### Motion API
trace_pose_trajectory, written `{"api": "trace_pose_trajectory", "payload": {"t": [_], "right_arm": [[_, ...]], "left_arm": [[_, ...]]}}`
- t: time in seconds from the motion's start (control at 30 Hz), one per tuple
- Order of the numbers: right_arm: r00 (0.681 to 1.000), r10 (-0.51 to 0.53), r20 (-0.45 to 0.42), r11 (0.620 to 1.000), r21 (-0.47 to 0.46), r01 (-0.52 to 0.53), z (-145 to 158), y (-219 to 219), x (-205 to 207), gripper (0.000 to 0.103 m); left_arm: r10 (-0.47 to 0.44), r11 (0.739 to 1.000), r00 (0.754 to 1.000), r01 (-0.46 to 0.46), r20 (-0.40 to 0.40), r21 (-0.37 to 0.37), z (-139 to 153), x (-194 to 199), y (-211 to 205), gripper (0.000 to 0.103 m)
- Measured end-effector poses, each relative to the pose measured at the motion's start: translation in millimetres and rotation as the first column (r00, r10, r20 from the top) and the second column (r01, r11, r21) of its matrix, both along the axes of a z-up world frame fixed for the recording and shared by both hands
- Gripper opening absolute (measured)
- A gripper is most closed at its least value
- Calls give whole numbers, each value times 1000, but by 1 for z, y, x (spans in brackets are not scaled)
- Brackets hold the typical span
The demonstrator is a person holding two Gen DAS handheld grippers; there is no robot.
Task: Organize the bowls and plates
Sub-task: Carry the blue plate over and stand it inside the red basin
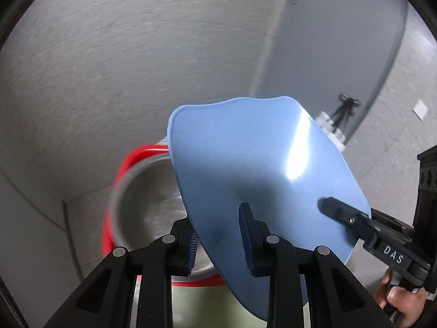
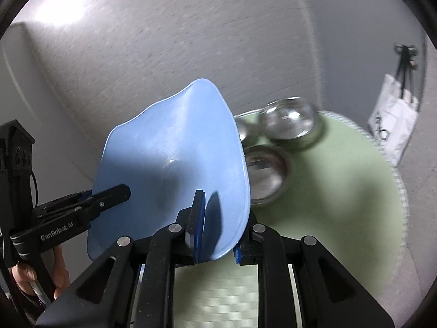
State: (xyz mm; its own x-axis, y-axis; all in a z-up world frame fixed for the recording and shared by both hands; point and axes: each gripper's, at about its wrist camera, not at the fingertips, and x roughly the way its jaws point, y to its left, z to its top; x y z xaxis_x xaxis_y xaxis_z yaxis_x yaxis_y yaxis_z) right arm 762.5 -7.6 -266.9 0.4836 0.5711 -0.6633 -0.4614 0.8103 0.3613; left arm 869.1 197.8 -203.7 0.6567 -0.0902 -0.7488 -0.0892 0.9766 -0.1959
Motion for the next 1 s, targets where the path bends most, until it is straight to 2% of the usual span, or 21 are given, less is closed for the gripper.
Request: {"api": "trace_pose_trajectory", "payload": {"t": [0.2, 0.4, 0.57, 0.7, 0.77, 0.9, 1.0], "right_arm": [[994, 78, -77, 997, -8, -79, -28, 59, 4, 19], [983, 94, -156, 994, -36, -101, -57, 88, 14, 19], [974, 81, -210, 995, -46, -93, -71, 93, 23, 20], [966, 75, -249, 995, -47, -89, -79, 99, 28, 23], [961, 73, -268, 995, -44, -88, -85, 96, 31, 24], [956, 70, -285, 997, -24, -80, -86, 97, 36, 27], [952, 74, -297, 997, -10, -80, -86, 99, 38, 36]], "left_arm": [[69, 997, 996, -70, -64, -17, -19, -10, 58, 24], [85, 996, 987, -89, -140, -21, -39, 0, 76, 23], [86, 995, 980, -92, -180, -26, -45, 18, 72, 23], [89, 995, 976, -95, -199, -21, -55, 63, 80, 23], [89, 995, 976, -94, -201, -16, -57, 75, 71, 24], [95, 995, 976, -97, -198, -2, -62, 78, 64, 27], [97, 995, 976, -100, -197, -3, -61, 74, 61, 29]]}}
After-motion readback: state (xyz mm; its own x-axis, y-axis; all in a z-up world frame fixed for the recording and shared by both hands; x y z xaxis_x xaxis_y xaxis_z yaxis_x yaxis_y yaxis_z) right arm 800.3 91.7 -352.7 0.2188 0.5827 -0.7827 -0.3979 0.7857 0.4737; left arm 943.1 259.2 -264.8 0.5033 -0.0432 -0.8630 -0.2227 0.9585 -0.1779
